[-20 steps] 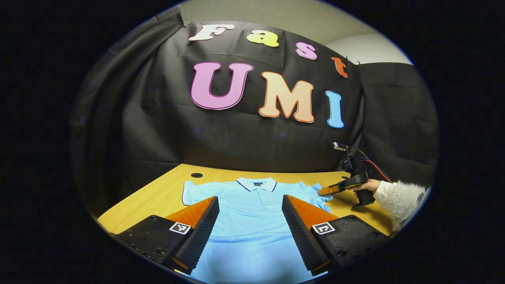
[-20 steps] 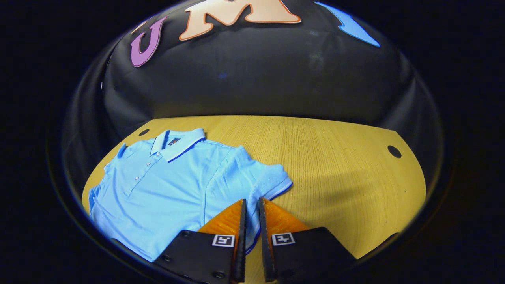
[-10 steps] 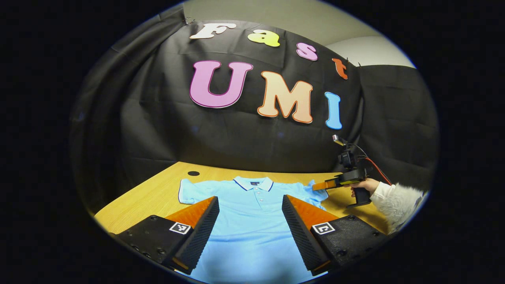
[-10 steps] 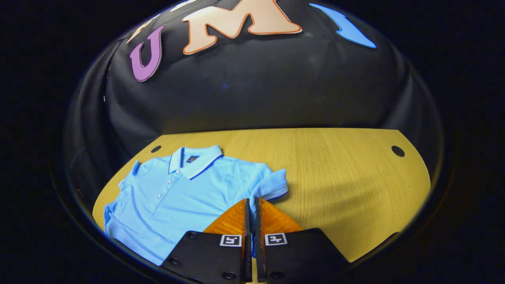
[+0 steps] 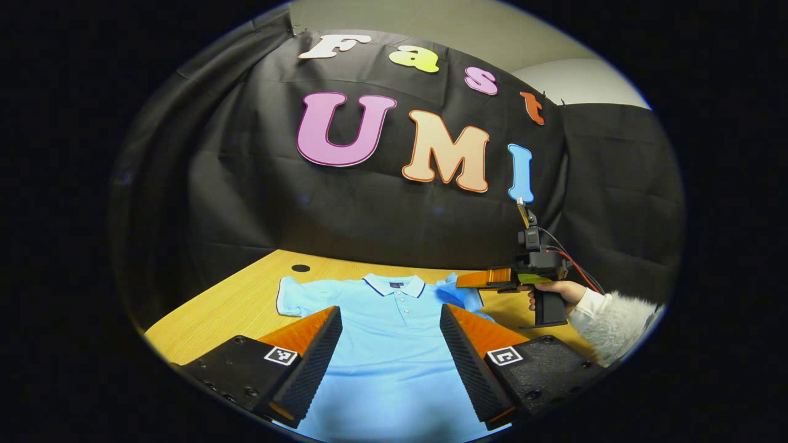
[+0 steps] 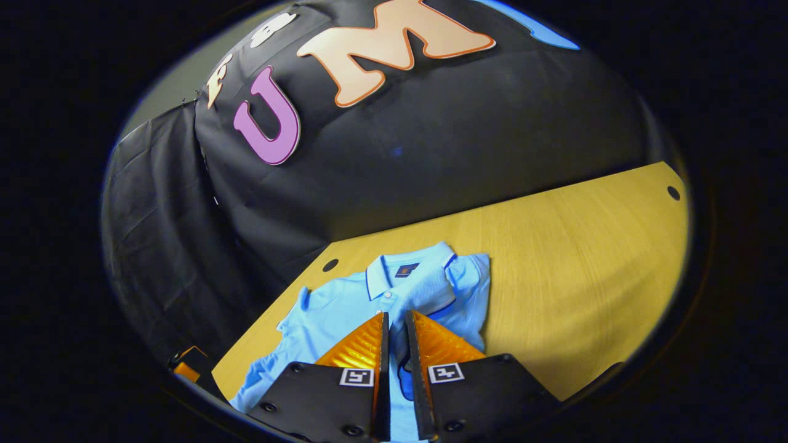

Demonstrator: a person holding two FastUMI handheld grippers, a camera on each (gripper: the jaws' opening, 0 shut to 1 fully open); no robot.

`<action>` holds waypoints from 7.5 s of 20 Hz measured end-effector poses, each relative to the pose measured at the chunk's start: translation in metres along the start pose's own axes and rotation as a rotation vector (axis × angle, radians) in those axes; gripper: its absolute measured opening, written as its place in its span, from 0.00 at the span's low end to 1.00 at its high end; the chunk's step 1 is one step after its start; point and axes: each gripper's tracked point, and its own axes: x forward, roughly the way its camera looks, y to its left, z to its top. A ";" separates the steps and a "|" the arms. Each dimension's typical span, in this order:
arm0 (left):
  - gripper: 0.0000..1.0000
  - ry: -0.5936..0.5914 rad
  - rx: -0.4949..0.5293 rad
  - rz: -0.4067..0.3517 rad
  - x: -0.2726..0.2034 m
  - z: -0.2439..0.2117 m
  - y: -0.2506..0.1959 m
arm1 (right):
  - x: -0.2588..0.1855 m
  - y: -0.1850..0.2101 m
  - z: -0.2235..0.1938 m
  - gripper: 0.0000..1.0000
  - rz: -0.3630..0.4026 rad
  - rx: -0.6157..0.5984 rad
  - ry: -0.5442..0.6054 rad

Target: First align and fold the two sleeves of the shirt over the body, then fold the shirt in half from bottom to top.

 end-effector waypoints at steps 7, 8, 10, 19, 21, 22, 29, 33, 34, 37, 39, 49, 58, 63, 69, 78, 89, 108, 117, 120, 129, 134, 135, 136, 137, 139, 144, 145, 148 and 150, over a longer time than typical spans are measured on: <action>0.95 -0.007 -0.006 0.022 0.000 0.002 0.010 | -0.015 0.036 -0.013 0.96 0.117 0.041 0.035; 0.95 -0.008 -0.011 0.027 0.000 0.002 0.012 | -0.023 0.040 -0.013 0.97 0.120 0.028 0.017; 0.95 -0.001 -0.010 0.036 0.001 -0.001 0.018 | -0.042 0.045 -0.009 0.97 0.116 -0.008 -0.026; 0.95 0.033 0.041 0.144 0.012 -0.004 0.069 | -0.150 0.035 -0.018 0.97 0.107 -0.150 -0.204; 0.95 0.062 0.009 0.143 0.020 -0.008 0.077 | -0.168 0.022 -0.021 0.97 0.065 -0.210 -0.241; 0.95 0.075 -0.012 0.139 0.025 -0.009 0.080 | -0.179 0.018 -0.026 0.97 0.050 -0.229 -0.253; 0.95 0.172 0.051 0.197 0.083 -0.015 0.133 | -0.216 -0.007 -0.047 0.97 -0.019 -0.324 -0.255; 0.95 0.244 0.033 0.239 0.120 -0.031 0.168 | -0.223 -0.010 -0.048 0.97 -0.025 -0.326 -0.276; 0.95 0.262 0.014 0.253 0.129 -0.035 0.176 | -0.223 -0.009 -0.050 0.97 -0.021 -0.321 -0.273; 0.95 0.324 -0.022 0.271 0.154 -0.045 0.201 | -0.224 -0.016 -0.049 0.97 -0.037 -0.335 -0.271; 0.95 0.370 -0.023 0.266 0.168 -0.056 0.210 | -0.226 -0.024 -0.048 0.97 -0.056 -0.332 -0.265; 0.94 0.478 0.001 0.283 0.192 -0.091 0.223 | -0.231 -0.032 -0.055 0.97 -0.067 -0.315 -0.241; 0.91 0.496 0.025 0.277 0.193 -0.097 0.224 | -0.234 -0.041 -0.057 0.97 -0.072 -0.291 -0.235; 0.80 0.514 0.039 0.242 0.192 -0.100 0.223 | -0.234 -0.040 -0.057 0.97 -0.068 -0.272 -0.236; 0.19 0.521 0.028 0.181 0.194 -0.099 0.208 | -0.235 -0.039 -0.059 0.97 -0.066 -0.271 -0.231; 0.00 0.469 0.111 0.175 0.201 -0.048 0.173 | -0.243 -0.040 -0.056 0.97 -0.077 -0.279 -0.244; 0.00 0.492 0.212 -0.045 0.224 -0.058 0.035 | -0.244 -0.038 -0.058 0.97 -0.075 -0.278 -0.243; 0.96 0.325 0.276 -0.017 0.099 -0.013 0.017 | -0.224 -0.019 -0.087 0.97 -0.045 -0.334 -0.175; 0.96 0.346 0.242 0.046 -0.078 -0.058 0.051 | -0.267 0.009 -0.149 0.97 -0.055 -0.426 -0.152; 0.96 0.383 0.230 0.054 -0.122 -0.080 0.051 | -0.284 0.014 -0.178 0.97 -0.072 -0.446 -0.134; 0.96 0.462 0.151 0.008 -0.174 -0.134 0.030 | -0.302 0.011 -0.220 0.97 -0.100 -0.440 -0.084; 0.96 0.488 0.124 0.058 -0.185 -0.149 0.047 | -0.298 0.000 -0.243 0.97 -0.145 -0.474 -0.045; 0.96 0.484 0.121 0.059 -0.185 -0.150 0.047 | -0.296 -0.003 -0.245 0.97 -0.152 -0.474 -0.035; 0.95 0.470 0.118 0.060 -0.183 -0.150 0.047 | -0.297 -0.006 -0.249 0.97 -0.154 -0.470 -0.021; 0.95 0.464 0.117 0.060 -0.184 -0.151 0.047 | -0.296 -0.004 -0.249 0.98 -0.151 -0.463 -0.036; 0.95 0.448 0.117 0.058 -0.184 -0.151 0.047 | -0.297 -0.005 -0.248 0.97 -0.148 -0.455 -0.039; 0.89 0.439 0.125 0.026 -0.182 -0.152 0.036 | -0.292 0.004 -0.254 0.94 -0.135 -0.495 -0.036; 0.80 0.434 0.124 0.014 -0.181 -0.153 0.031 | -0.290 0.007 -0.257 0.86 -0.122 -0.494 -0.033; 0.48 0.412 0.119 -0.015 -0.175 -0.154 0.018 | -0.288 0.016 -0.263 0.72 -0.090 -0.496 -0.019; 0.19 0.404 0.129 -0.019 -0.172 -0.154 0.015 | -0.286 0.023 -0.267 0.51 -0.064 -0.495 -0.009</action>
